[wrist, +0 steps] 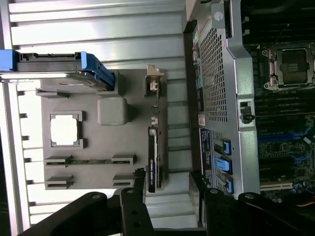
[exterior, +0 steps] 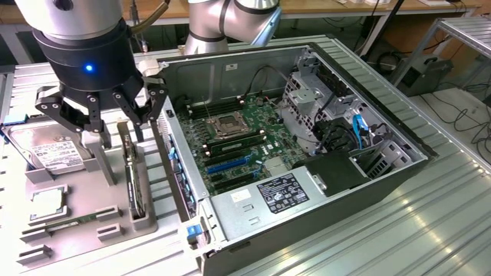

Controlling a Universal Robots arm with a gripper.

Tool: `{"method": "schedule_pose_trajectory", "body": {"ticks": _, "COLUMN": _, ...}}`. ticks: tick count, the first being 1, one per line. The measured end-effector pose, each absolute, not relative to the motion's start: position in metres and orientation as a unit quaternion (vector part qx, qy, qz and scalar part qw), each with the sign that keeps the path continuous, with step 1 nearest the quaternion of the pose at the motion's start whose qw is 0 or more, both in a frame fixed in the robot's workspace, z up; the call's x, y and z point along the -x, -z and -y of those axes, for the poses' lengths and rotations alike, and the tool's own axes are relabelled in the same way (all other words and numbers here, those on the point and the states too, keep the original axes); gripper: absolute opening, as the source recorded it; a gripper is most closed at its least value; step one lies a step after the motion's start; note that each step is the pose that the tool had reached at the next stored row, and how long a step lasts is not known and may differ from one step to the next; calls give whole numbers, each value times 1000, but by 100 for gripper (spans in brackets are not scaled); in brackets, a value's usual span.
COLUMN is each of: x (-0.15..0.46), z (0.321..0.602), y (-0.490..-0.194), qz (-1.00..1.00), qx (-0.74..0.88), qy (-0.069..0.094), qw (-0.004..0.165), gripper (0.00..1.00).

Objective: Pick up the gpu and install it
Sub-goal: 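Pick up the gpu and move the gpu toward the slot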

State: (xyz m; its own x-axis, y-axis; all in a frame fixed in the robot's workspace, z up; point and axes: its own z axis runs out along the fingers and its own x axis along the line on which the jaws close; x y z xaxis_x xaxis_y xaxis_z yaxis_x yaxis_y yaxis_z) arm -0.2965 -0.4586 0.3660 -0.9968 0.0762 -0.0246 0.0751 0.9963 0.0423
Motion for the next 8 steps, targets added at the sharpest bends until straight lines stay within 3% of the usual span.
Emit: {"method": "schedule_pose_trajectory", "body": {"ticks": 8, "x": 298, "z": 459, "y": -363, "qz": -999, "qx": -38, "qy": -21, "qw": 13, "gripper": 48}}
